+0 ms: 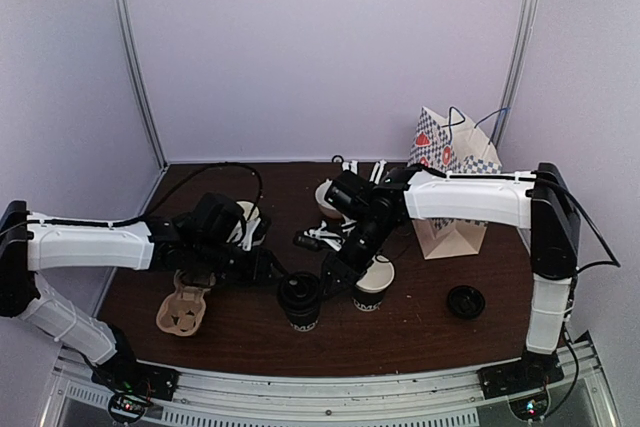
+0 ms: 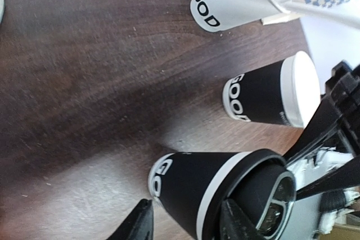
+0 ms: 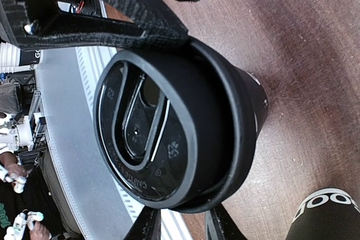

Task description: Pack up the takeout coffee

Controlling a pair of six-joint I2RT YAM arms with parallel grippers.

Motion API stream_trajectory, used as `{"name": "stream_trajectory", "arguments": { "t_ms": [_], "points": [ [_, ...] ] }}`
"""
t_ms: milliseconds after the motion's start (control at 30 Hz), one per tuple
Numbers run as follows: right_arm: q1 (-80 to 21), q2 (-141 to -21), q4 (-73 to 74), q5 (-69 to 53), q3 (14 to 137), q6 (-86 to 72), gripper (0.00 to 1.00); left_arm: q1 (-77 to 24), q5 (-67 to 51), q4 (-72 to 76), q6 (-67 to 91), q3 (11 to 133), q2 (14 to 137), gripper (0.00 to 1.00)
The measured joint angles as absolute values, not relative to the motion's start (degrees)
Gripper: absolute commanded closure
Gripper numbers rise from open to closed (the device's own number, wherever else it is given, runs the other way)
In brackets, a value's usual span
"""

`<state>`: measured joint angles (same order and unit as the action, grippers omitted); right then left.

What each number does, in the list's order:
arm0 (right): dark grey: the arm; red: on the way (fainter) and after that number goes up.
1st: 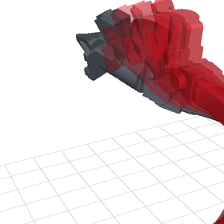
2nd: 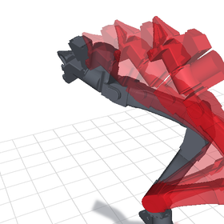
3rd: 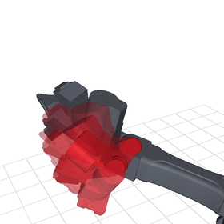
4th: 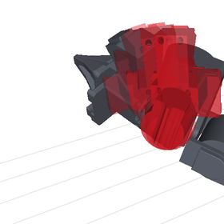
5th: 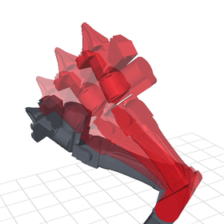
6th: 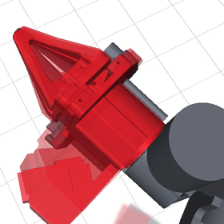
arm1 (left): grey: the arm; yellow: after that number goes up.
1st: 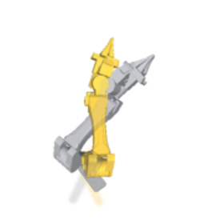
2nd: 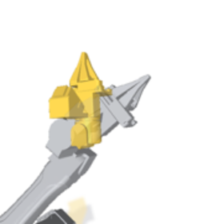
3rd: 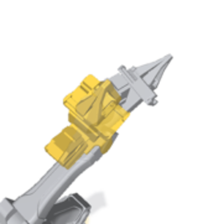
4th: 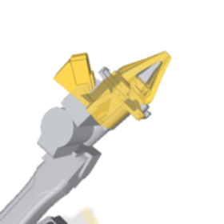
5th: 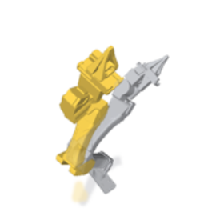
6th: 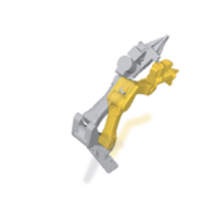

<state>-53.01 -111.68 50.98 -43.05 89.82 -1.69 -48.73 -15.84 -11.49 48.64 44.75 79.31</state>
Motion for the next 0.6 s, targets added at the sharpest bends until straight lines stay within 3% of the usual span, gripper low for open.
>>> {"name": "stream_trajectory", "arguments": {
  "t_ms": [367,600],
  "points": [
    [-53.1,-108.7,51.3,-42.8,88.5,1.4,0.66,-49.7,-14.3,-20.1,38.7,52.6,79.3,0.38],
    [-52.9,-108.6,50.4,-42.6,88.5,2.0,0.66,-50.4,-14.9,-22.0,36.9,55.4,79.0,0.37]
  ]
}}
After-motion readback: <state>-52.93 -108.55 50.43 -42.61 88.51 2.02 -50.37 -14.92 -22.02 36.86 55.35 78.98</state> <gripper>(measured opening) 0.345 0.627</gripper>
